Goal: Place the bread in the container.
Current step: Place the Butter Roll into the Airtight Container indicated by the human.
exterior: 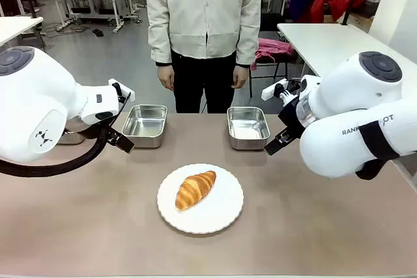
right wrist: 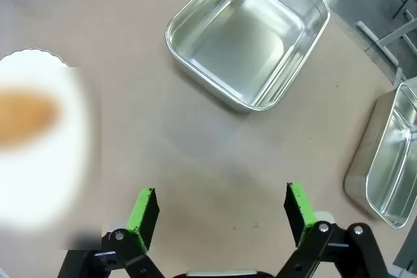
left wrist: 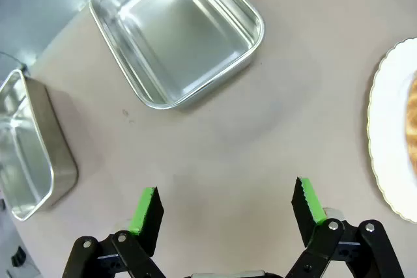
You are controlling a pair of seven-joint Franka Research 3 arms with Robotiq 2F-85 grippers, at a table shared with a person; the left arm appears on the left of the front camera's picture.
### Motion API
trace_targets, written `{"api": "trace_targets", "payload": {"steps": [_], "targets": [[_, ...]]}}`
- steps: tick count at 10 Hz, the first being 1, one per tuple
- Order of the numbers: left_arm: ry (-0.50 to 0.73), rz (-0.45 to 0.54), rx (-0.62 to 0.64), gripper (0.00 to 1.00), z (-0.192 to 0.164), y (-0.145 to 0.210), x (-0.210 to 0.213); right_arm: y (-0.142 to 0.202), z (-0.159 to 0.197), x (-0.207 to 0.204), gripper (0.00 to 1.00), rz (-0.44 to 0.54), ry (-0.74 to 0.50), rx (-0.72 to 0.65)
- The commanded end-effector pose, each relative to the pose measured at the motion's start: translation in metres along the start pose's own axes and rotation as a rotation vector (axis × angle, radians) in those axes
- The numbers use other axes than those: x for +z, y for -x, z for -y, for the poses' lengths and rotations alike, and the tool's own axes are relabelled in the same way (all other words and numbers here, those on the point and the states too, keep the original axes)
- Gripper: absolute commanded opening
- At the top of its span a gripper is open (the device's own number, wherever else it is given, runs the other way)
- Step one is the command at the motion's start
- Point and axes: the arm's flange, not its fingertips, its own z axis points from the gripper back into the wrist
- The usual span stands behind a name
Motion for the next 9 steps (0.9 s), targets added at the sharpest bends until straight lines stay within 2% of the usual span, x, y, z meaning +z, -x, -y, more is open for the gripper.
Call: {"api": "trace_targets", "payload": {"steps": [1,9], "targets": [[0.000,0.000,0.000,1.00,0.0000,0.0000,0.0001,-0.0001,0.0000,0.0001,1.00,0.000,0.000,0.000],[0.000,0.000,0.000,1.00,0.0000,0.0000,0.0001,-0.0001,0.0000,0.0001,1.00,0.000,0.000,0.000]]}}
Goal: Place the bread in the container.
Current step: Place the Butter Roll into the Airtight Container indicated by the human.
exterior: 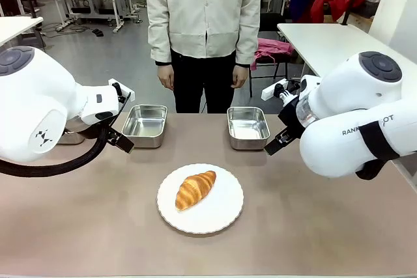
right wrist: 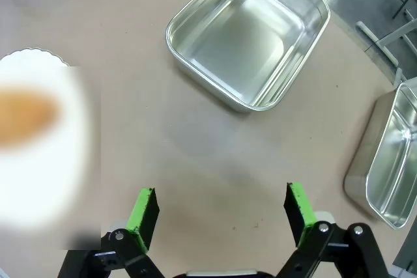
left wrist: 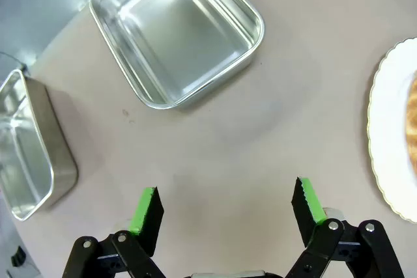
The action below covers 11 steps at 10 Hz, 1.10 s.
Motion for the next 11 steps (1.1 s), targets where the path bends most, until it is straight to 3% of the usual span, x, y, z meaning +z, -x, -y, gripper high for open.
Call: {"api": "trace_targets", "payload": {"steps": [1,3,4,5,6,9,11], "targets": [[0.000,0.000,0.000,1.00,0.000,0.000,0.000,0.000,0.000,0.000,1.00,0.000,0.000,0.000],[0.058,0.052,0.007,1.00,-0.036,-0.024,0.039,-0.037,0.036,0.044,1.00,0.053,-0.042,-0.032],[0.026,0.043,0.015,1.00,-0.063,-0.040,0.066,-0.047,0.055,0.068,1.00,0.081,-0.049,-0.045],[0.070,0.038,0.017,1.00,-0.081,-0.049,0.082,-0.055,0.073,0.086,1.00,0.104,-0.102,-0.069],[0.135,0.034,0.005,1.00,-0.104,-0.054,0.098,-0.058,0.095,0.106,1.00,0.121,-0.077,-0.073],[0.312,0.056,-0.084,1.00,-0.187,-0.044,0.135,-0.047,0.189,0.152,1.00,0.168,-0.203,-0.051],[0.366,0.096,-0.156,1.00,-0.248,-0.023,0.133,-0.027,0.241,0.148,1.00,0.219,-0.331,-0.039]]}}
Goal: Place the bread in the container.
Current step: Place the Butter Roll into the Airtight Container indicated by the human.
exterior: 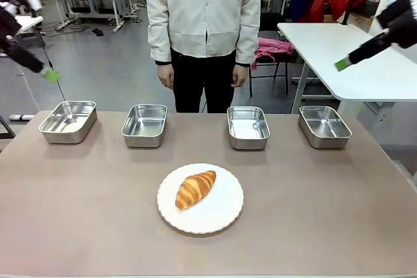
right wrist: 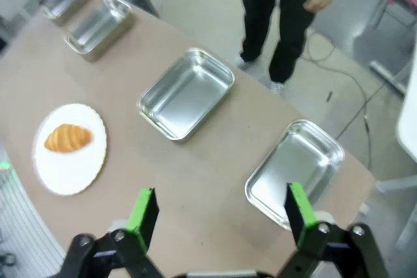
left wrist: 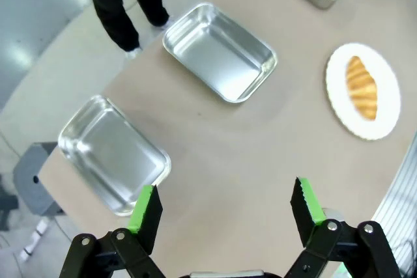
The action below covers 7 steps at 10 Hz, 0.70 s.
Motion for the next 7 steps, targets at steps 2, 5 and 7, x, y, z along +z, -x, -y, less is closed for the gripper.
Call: {"api": "trace_targets", "payload": {"steps": [2,5,7], "targets": [[0.053,0.037,-0.057,1.00,-0.068,0.037,0.000,0.026,0.053,0.006,1.00,0.101,-0.143,0.014],[0.039,0.025,-0.050,1.00,-0.050,0.039,0.009,0.024,0.038,0.010,1.00,0.078,-0.101,0.003],[0.039,0.025,-0.050,1.00,-0.050,0.039,0.009,0.024,0.038,0.010,1.00,0.078,-0.101,0.003]]}}
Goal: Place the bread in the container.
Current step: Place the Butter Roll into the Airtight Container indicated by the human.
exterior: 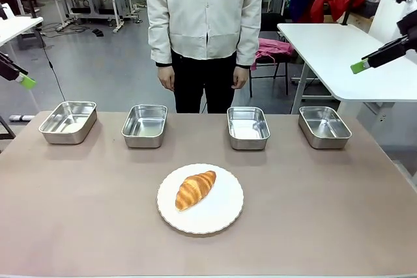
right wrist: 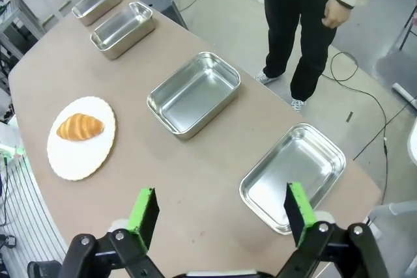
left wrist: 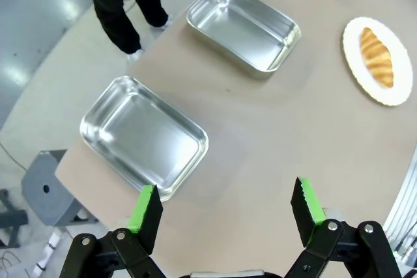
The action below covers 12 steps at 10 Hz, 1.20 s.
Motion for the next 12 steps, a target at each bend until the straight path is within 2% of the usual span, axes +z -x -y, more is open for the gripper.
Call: {"api": "trace_targets", "payload": {"steps": [1,2,3,4,7,10,12], "targets": [[0.013,0.018,0.018,1.00,0.004,0.001,0.004,-0.003,0.001,0.003,1.00,0.020,-0.005,-0.024],[0.000,0.000,0.000,1.00,0.000,0.000,0.000,0.000,0.000,0.000,1.00,0.000,0.000,0.000],[-0.037,0.023,0.010,1.00,-0.008,0.007,0.021,0.001,0.009,0.015,1.00,0.032,-0.013,0.002],[-0.017,0.064,-0.006,1.00,-0.014,0.018,0.040,0.005,0.019,0.030,1.00,0.070,-0.012,0.014],[-0.034,0.158,-0.013,1.00,-0.022,0.041,0.071,0.020,0.041,0.057,1.00,0.156,-0.037,0.031],[-0.029,0.247,-0.068,1.00,-0.014,0.064,0.099,0.033,0.056,0.076,1.00,0.203,-0.018,0.039],[-0.045,0.266,-0.078,1.00,-0.004,0.069,0.107,0.039,0.061,0.085,1.00,0.230,-0.015,0.032]]}}
